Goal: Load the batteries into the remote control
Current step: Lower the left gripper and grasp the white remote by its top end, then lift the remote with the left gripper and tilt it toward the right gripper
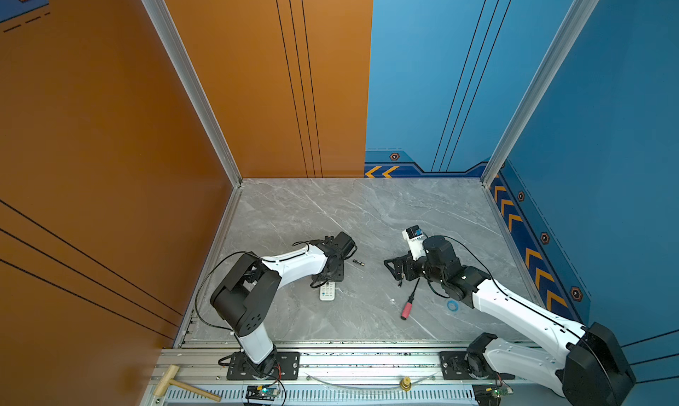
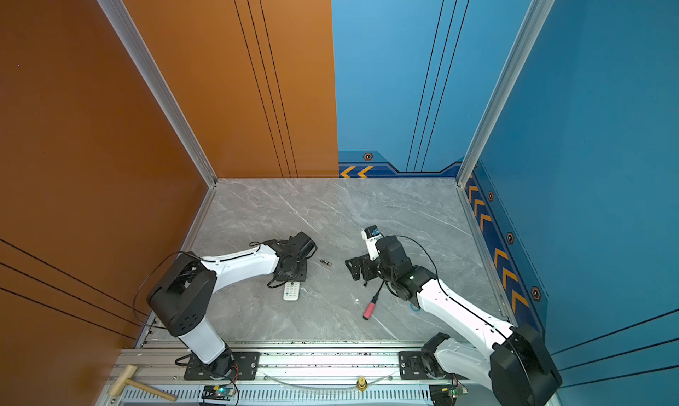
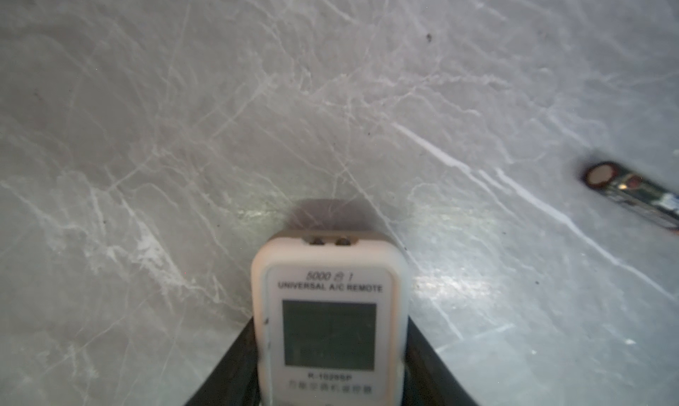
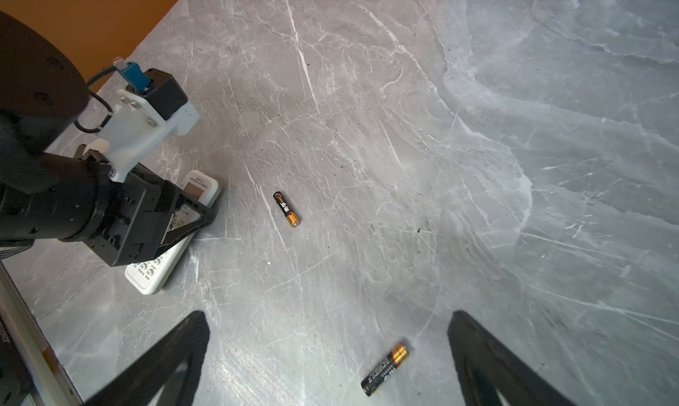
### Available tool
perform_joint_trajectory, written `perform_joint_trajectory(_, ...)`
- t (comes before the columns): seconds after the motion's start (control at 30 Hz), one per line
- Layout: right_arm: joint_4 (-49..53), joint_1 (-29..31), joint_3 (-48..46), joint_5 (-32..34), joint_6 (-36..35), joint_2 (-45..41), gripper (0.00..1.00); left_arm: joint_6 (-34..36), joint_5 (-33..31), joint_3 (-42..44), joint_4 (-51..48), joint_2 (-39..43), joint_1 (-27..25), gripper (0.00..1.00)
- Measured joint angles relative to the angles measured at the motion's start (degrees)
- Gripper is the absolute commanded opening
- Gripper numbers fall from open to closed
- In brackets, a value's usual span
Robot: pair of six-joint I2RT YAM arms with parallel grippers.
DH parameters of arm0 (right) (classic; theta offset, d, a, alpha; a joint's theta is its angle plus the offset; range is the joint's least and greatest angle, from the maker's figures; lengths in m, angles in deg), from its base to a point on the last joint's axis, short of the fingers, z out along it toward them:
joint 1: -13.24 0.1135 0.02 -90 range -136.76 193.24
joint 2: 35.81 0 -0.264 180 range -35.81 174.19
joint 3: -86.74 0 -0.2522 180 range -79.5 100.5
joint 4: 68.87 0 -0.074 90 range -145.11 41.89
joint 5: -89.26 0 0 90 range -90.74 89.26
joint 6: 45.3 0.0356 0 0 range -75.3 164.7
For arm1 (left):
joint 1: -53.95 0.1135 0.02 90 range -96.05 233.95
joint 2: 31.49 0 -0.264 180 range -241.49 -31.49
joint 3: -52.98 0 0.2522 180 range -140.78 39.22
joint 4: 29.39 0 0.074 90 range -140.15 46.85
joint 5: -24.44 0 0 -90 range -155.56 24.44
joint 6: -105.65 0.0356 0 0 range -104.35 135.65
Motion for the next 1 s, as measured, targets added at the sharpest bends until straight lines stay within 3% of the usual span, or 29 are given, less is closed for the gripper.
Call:
perform_joint_trajectory(0.53, 3.0, -0.2, 1.4, -3.3, 1.3, -5.3, 1.00, 2.2, 4.1, 11.9, 13.6, 18.3, 1.1, 0.26)
perform_joint_trajectory(1.0, 1.9, -0.2, 3.5, -10.4, 3.1, -8.5, 1.00, 8.9, 17.7, 15.4, 21.6, 34.3, 7.8, 0.25)
